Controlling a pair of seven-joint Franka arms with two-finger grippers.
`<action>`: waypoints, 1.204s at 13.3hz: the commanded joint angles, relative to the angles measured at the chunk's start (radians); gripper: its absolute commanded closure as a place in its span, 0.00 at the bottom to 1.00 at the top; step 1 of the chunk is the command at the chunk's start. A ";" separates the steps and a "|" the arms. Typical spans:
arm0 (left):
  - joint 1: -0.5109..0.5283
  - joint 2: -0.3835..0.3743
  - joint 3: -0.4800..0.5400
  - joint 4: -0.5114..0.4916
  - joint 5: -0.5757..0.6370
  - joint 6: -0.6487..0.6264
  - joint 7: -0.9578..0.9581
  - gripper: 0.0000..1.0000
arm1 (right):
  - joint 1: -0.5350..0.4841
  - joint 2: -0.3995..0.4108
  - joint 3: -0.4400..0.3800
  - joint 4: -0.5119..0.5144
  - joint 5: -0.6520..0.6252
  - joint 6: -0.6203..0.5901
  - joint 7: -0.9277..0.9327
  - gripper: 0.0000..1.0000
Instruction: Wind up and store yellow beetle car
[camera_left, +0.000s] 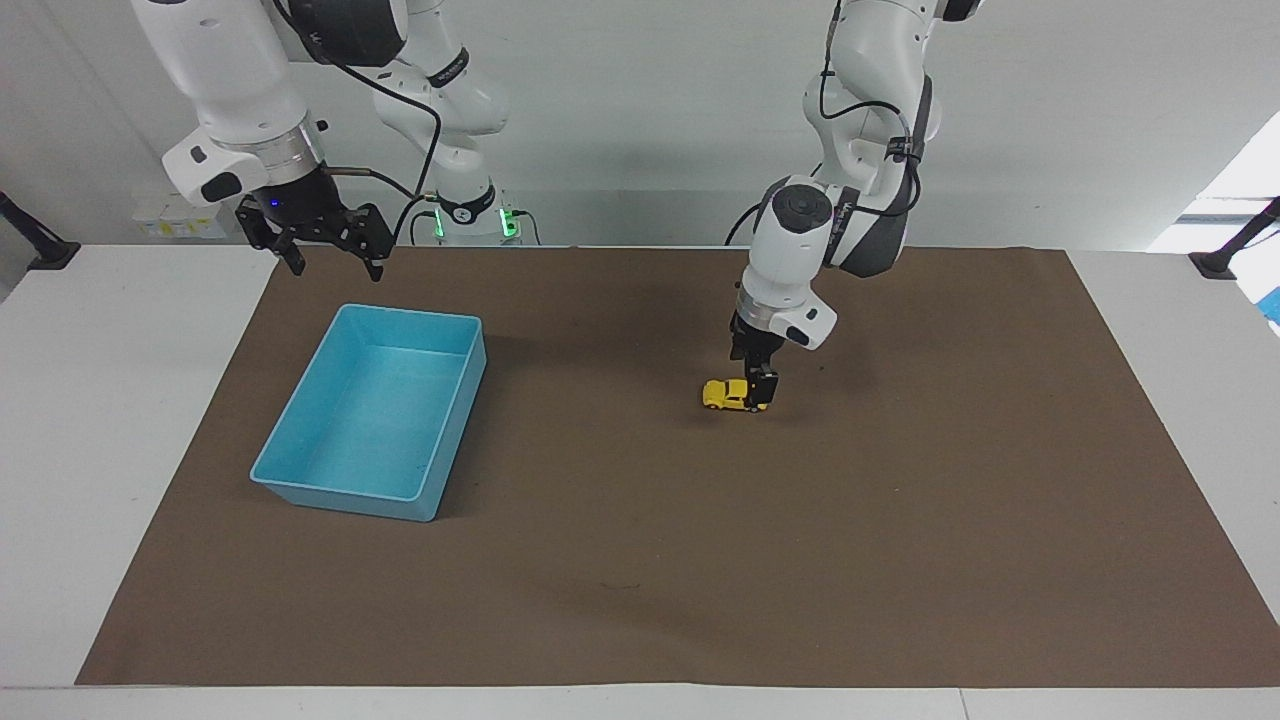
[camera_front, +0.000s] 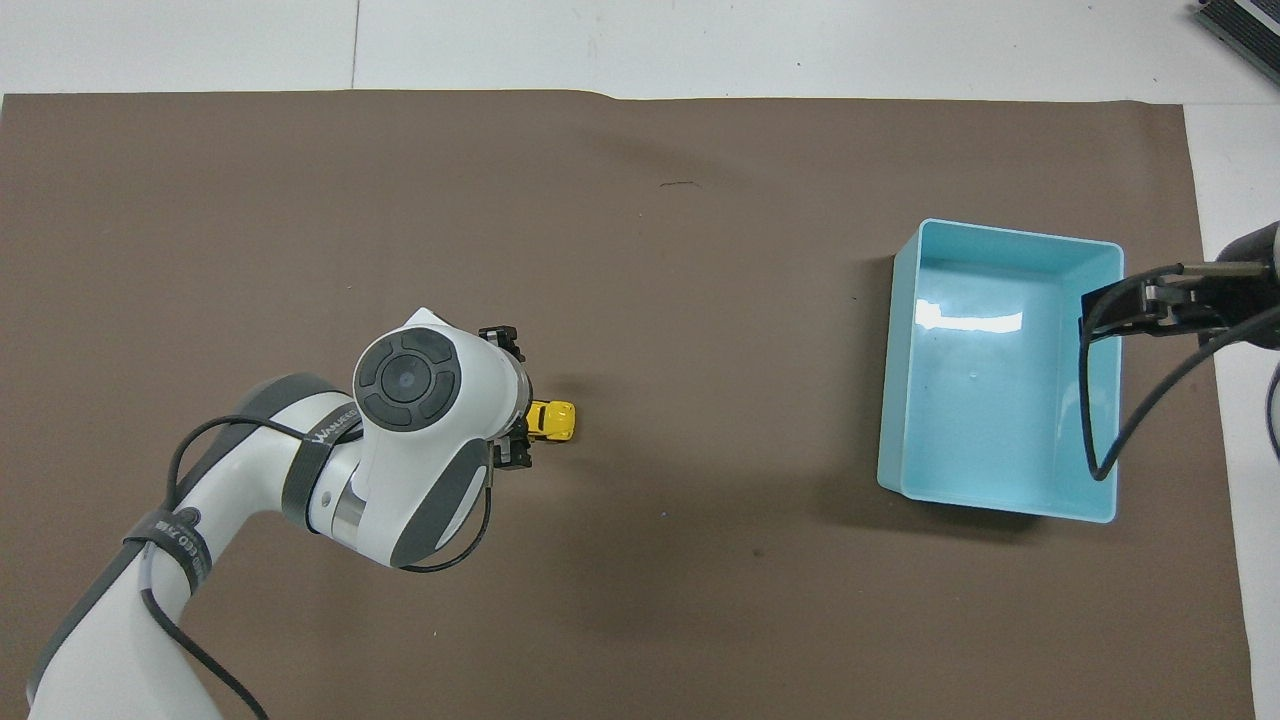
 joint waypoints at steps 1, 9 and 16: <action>-0.018 0.013 0.017 -0.026 -0.005 0.045 -0.016 0.00 | -0.020 -0.003 0.011 -0.003 0.022 0.011 -0.025 0.00; -0.032 0.054 0.017 -0.041 -0.005 0.130 -0.024 0.00 | -0.020 -0.003 0.011 -0.003 0.022 0.011 -0.025 0.00; -0.027 0.056 0.015 -0.047 -0.005 0.132 -0.004 1.00 | -0.020 -0.003 0.011 -0.003 0.022 0.011 -0.025 0.00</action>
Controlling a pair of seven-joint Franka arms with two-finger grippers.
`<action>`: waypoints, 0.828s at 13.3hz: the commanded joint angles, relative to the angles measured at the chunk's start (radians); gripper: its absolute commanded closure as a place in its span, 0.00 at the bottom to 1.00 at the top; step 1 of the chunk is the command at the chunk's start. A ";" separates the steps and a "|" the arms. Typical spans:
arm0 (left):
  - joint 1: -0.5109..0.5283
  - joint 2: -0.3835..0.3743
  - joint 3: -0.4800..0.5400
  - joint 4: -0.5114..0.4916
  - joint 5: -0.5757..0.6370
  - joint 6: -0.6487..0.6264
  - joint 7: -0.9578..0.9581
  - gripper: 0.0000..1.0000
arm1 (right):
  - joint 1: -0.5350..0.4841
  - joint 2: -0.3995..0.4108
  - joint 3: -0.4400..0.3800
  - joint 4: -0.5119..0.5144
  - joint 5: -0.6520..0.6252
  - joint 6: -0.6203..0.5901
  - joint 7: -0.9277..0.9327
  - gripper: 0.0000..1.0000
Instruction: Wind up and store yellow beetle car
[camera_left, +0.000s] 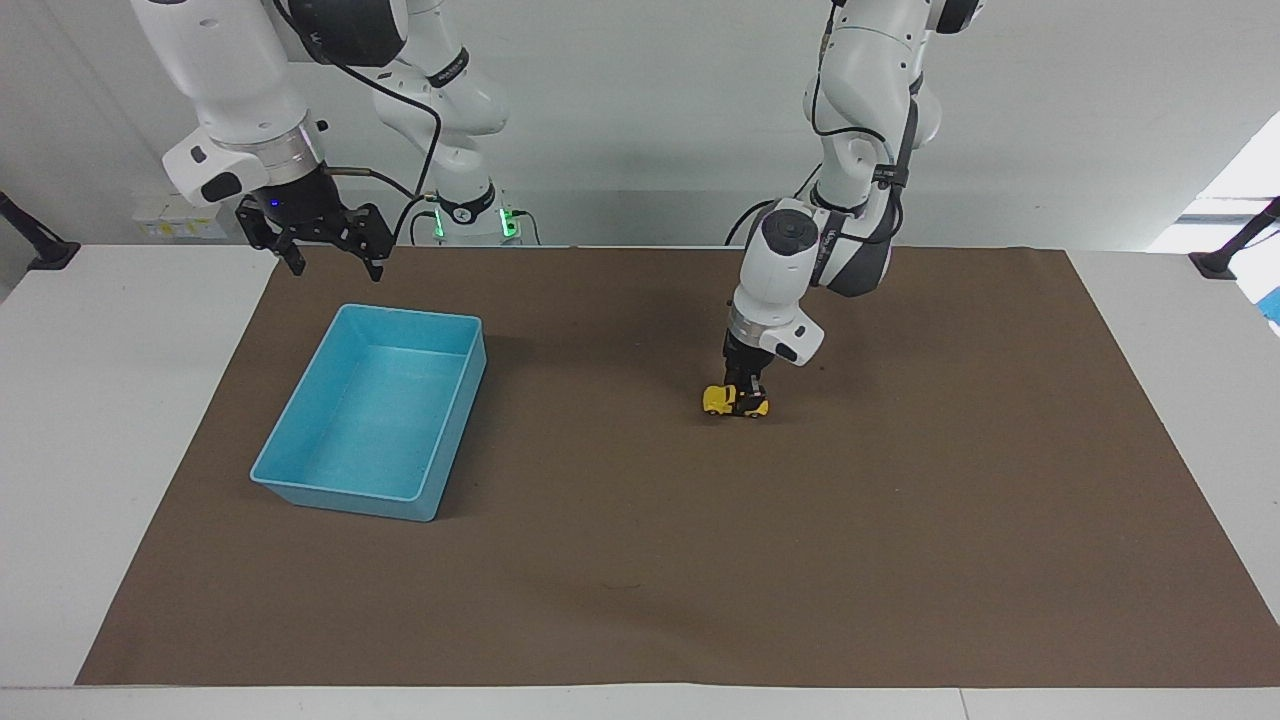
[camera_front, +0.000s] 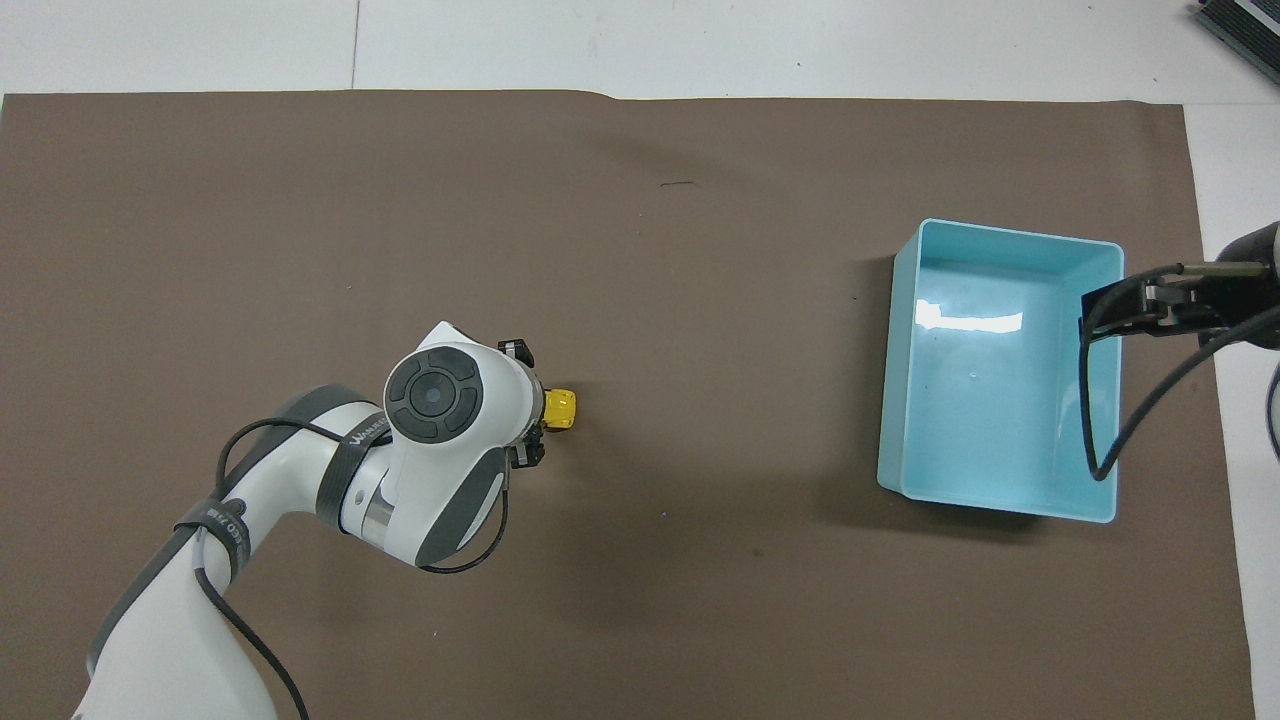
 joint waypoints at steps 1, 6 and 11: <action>-0.012 0.002 0.018 -0.017 -0.005 0.025 0.004 1.00 | -0.020 -0.003 0.011 -0.003 0.021 0.013 -0.020 0.00; 0.026 -0.014 0.018 -0.078 -0.005 0.030 0.055 1.00 | -0.034 -0.002 0.011 -0.003 0.022 0.011 -0.025 0.00; 0.126 -0.020 0.019 -0.098 -0.005 0.021 0.076 1.00 | -0.026 -0.002 0.014 -0.001 0.022 0.014 -0.023 0.00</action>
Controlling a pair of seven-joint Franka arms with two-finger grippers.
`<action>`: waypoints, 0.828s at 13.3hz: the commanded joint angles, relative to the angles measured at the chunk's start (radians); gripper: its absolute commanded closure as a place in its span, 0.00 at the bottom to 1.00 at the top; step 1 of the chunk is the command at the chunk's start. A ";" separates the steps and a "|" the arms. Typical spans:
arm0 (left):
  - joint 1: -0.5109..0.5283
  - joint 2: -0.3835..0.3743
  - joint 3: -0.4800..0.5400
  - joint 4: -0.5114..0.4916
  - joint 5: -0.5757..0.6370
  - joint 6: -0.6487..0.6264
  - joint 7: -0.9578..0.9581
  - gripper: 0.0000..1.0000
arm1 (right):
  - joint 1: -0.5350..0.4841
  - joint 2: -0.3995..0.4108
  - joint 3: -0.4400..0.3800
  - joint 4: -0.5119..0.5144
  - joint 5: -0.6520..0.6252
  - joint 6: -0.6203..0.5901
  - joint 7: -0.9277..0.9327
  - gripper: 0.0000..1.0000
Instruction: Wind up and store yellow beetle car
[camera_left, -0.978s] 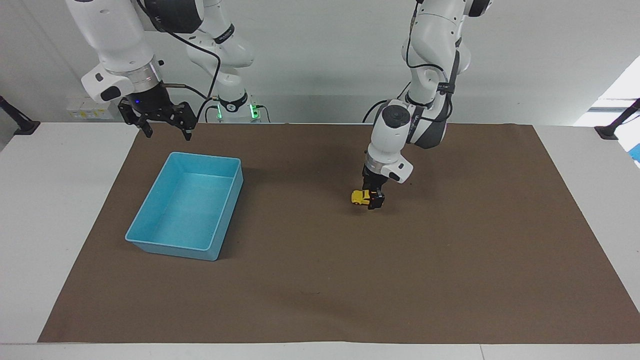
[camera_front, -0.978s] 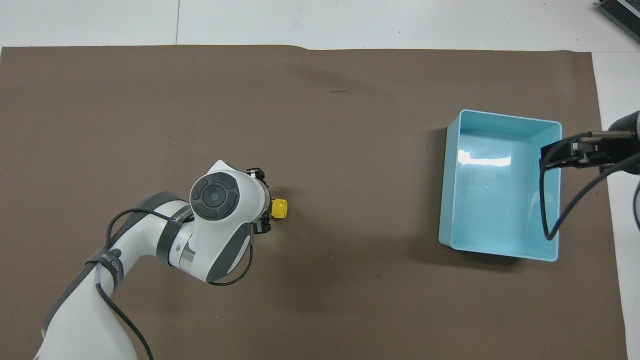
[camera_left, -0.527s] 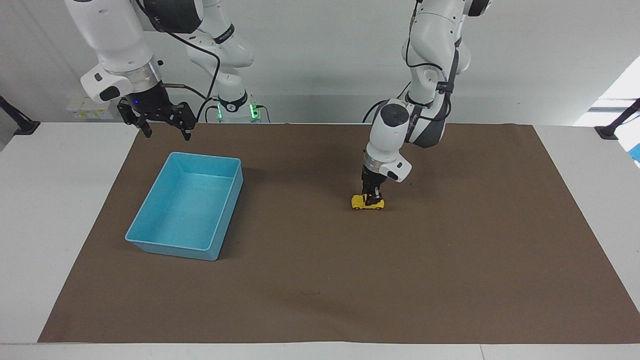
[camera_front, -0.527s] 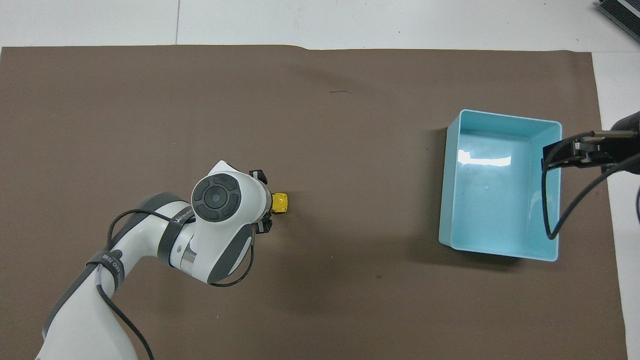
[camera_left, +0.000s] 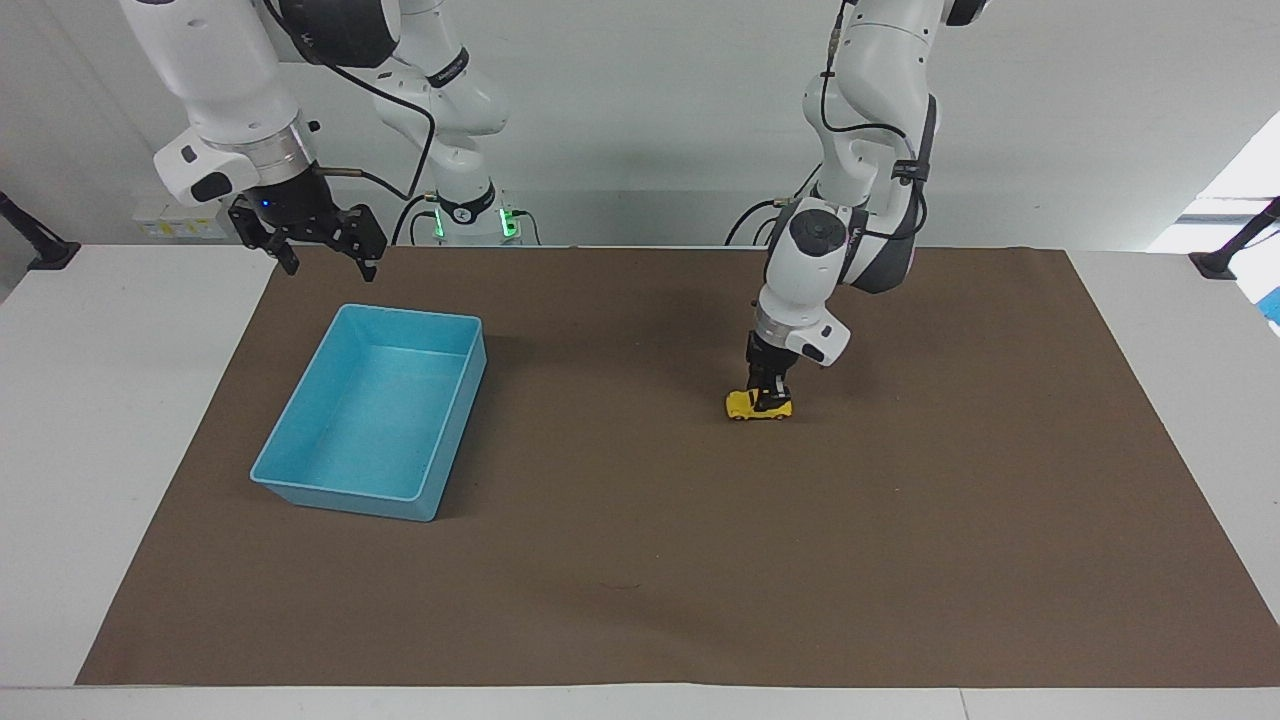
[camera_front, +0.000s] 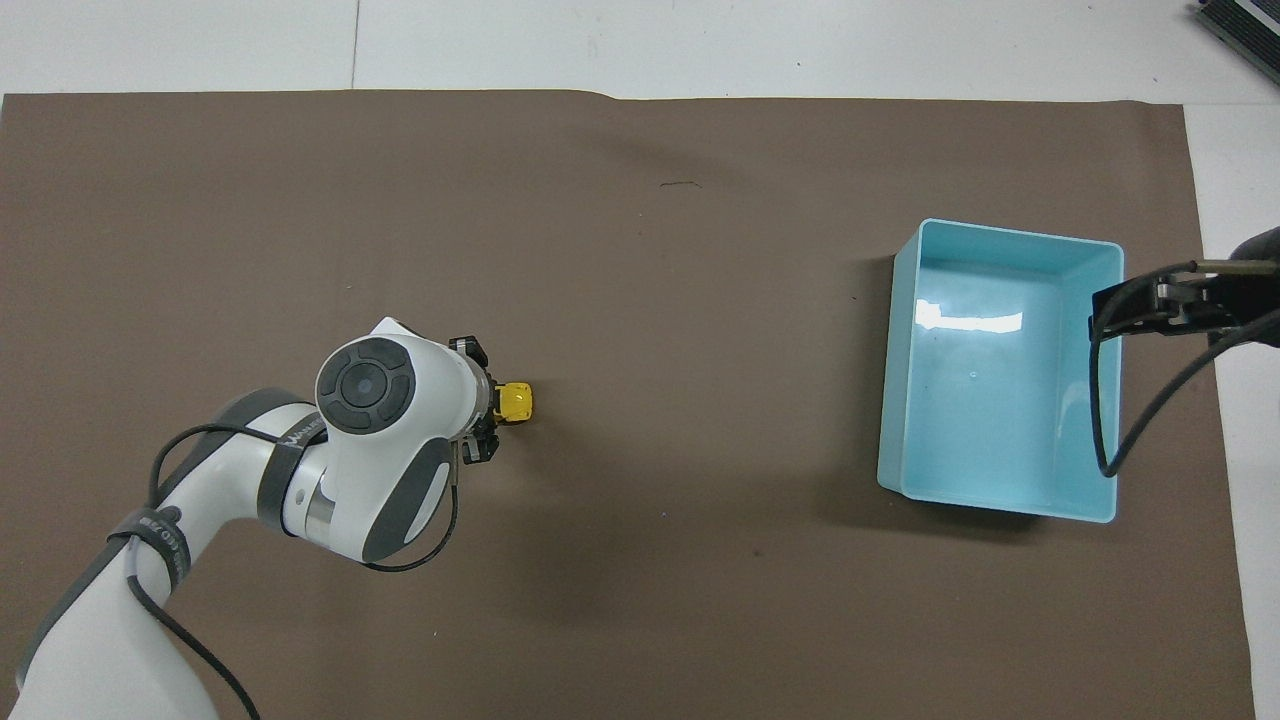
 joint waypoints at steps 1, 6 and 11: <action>0.060 0.031 0.005 -0.038 -0.004 0.027 0.022 1.00 | -0.011 -0.002 0.013 -0.001 0.022 0.014 -0.025 0.00; 0.119 0.018 0.007 -0.072 -0.004 0.026 0.026 1.00 | -0.010 -0.005 0.013 -0.006 0.027 0.014 -0.028 0.00; 0.120 0.031 0.007 -0.038 -0.004 0.015 0.020 0.76 | -0.010 -0.015 0.013 -0.023 0.027 0.014 -0.026 0.00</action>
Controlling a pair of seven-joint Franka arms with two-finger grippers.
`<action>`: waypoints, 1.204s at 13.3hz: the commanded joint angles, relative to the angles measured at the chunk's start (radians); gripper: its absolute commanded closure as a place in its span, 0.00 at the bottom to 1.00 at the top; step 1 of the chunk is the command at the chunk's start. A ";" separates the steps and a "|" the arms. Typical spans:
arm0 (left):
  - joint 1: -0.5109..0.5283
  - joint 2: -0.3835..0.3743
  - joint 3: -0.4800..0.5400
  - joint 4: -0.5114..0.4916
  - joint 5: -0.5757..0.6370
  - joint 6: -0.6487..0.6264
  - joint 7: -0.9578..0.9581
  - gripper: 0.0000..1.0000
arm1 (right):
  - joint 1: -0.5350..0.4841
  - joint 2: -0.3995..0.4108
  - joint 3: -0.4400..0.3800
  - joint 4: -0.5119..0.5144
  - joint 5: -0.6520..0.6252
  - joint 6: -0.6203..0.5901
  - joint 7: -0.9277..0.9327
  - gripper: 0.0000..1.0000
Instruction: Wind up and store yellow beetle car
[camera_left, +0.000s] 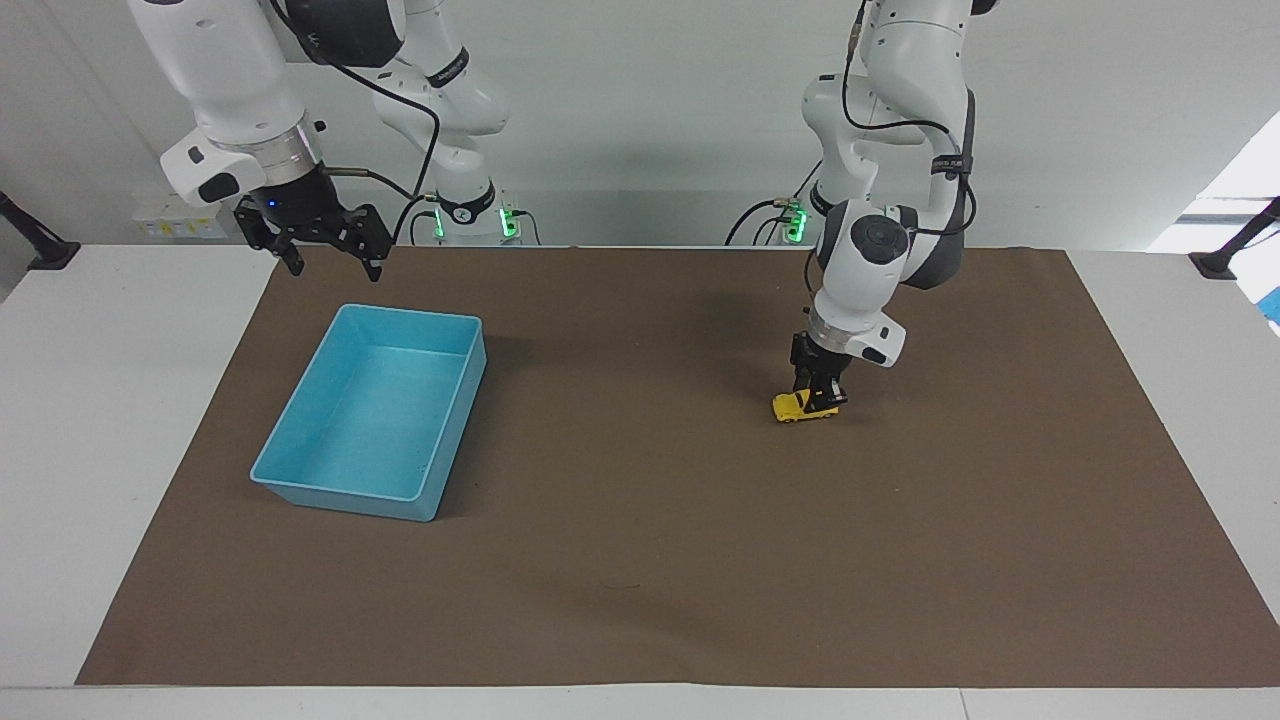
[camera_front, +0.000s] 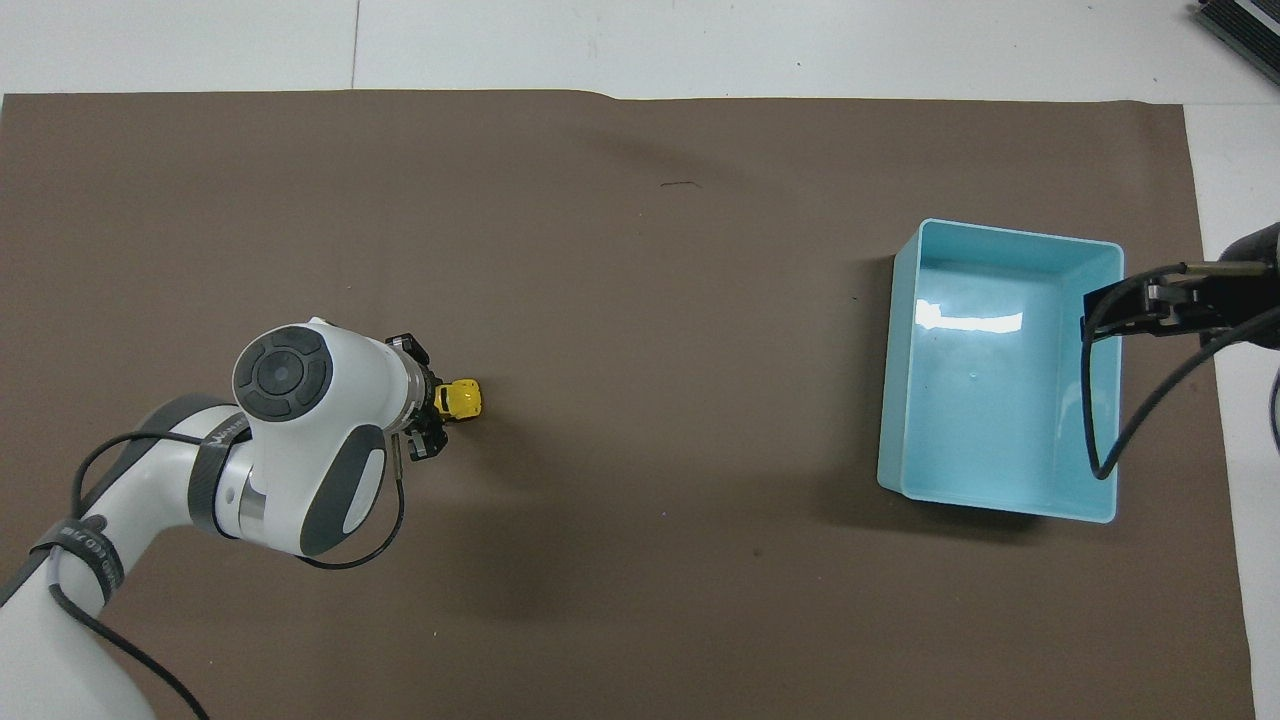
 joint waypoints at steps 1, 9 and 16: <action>0.024 0.068 0.005 0.022 -0.002 0.003 0.013 0.11 | -0.011 -0.015 0.005 -0.020 0.025 0.012 -0.026 0.00; 0.015 0.064 0.004 0.149 -0.002 -0.144 0.007 0.00 | -0.012 -0.026 0.005 -0.040 0.025 0.014 -0.020 0.00; 0.018 0.079 0.004 0.178 0.104 -0.066 0.073 0.00 | -0.012 -0.035 0.005 -0.057 0.025 0.029 -0.016 0.00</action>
